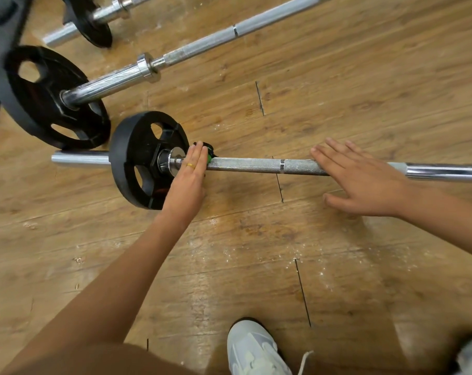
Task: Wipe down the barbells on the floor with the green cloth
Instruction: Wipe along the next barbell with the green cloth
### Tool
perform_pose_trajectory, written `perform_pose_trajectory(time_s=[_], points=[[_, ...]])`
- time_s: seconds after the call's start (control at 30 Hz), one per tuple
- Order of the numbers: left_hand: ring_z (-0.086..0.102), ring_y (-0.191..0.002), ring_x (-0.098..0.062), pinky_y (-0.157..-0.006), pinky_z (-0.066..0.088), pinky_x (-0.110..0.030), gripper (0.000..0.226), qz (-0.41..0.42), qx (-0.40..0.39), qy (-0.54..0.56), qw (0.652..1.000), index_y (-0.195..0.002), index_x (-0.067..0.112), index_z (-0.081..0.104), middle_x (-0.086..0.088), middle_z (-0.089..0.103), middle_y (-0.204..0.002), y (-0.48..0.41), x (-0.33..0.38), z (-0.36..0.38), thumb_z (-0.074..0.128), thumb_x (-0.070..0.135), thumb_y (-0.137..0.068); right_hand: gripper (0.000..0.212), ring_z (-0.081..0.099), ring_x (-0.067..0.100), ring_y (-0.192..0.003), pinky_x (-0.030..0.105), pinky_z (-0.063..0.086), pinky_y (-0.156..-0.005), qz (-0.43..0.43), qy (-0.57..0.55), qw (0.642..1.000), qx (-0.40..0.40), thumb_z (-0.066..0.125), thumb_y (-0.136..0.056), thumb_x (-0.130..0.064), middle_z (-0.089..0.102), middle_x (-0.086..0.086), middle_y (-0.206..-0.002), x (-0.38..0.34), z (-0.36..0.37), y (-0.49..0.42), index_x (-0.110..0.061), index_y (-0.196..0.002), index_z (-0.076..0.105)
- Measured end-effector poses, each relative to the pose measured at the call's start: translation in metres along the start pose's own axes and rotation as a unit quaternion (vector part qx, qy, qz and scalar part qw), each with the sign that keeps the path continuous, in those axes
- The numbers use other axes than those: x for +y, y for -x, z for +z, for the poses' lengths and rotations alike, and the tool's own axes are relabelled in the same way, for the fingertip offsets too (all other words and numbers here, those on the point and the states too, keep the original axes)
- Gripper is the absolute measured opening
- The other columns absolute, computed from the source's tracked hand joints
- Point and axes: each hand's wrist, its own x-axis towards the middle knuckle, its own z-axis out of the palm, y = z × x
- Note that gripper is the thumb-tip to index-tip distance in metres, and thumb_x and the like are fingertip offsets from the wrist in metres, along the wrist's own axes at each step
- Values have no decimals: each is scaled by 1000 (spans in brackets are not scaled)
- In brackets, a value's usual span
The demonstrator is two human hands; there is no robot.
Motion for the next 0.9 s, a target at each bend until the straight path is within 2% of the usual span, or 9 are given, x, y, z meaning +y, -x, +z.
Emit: perform_pose_trajectory(time_s=[0.1,0.17,0.27,0.43,0.6,0.7,0.8,0.9], points=[[2,-156,-17,-123,0,-28,86,27,-2,-4,1000,-161,10,13,-7,8,-169,-2,6,3,41,-23,-87,95,-9,15,-151,35,-7,-122,4,-1,1000,-1,39,-87,-60,12,8,-167,0,-2,0,-12,-160,3],[8,-156,-21,-124,5,-32,82,6,3,1,1000,-160,8,16,-10,12,-168,-7,4,1,42,-22,-88,95,-11,14,-149,34,-8,-122,5,-1,1000,-4,39,-87,-60,12,8,-167,0,-2,0,-12,-160,2],[14,-155,-26,-126,17,-41,78,-51,21,22,998,-158,5,24,-13,21,-166,-12,8,-1,44,-23,-87,95,-13,14,-149,33,-11,-121,9,-3,1000,-4,49,-91,-56,10,7,-167,-2,-2,1,-12,-160,1],[9,-156,-19,-119,7,-30,80,-41,27,25,998,-160,9,22,-7,15,-168,7,22,4,45,-21,-89,95,-10,20,-154,36,-10,-123,18,14,1000,3,45,-91,-59,7,8,-168,-8,0,5,-11,-160,0],[13,-155,-22,-123,13,-32,80,-111,26,23,993,-159,8,23,-9,18,-168,-2,12,-1,47,-20,-88,93,-11,23,-154,39,-5,-125,19,15,1000,0,32,-89,-61,3,9,-168,-15,1,10,-11,-159,-4],[8,-156,-20,-119,10,-28,78,-83,23,34,996,-160,9,23,-7,16,-168,11,31,0,43,-19,-90,94,-14,23,-154,40,-7,-125,17,12,1000,-6,30,-88,-62,0,9,-167,-18,1,14,-12,-158,-9],[7,-156,-17,-119,9,-27,76,-61,17,39,997,-160,10,21,-5,13,-169,24,30,1,44,-17,-92,94,-8,24,-154,41,-5,-125,16,11,1000,-3,35,-88,-60,5,11,-167,-24,1,19,-9,-159,1],[11,-156,-18,-118,12,-26,75,-90,22,32,995,-160,10,23,-5,16,-168,22,20,-1,45,-16,-93,94,-6,25,-154,41,-2,-125,16,13,1000,-3,38,-88,-58,7,11,-167,-30,2,24,-7,-160,5]])
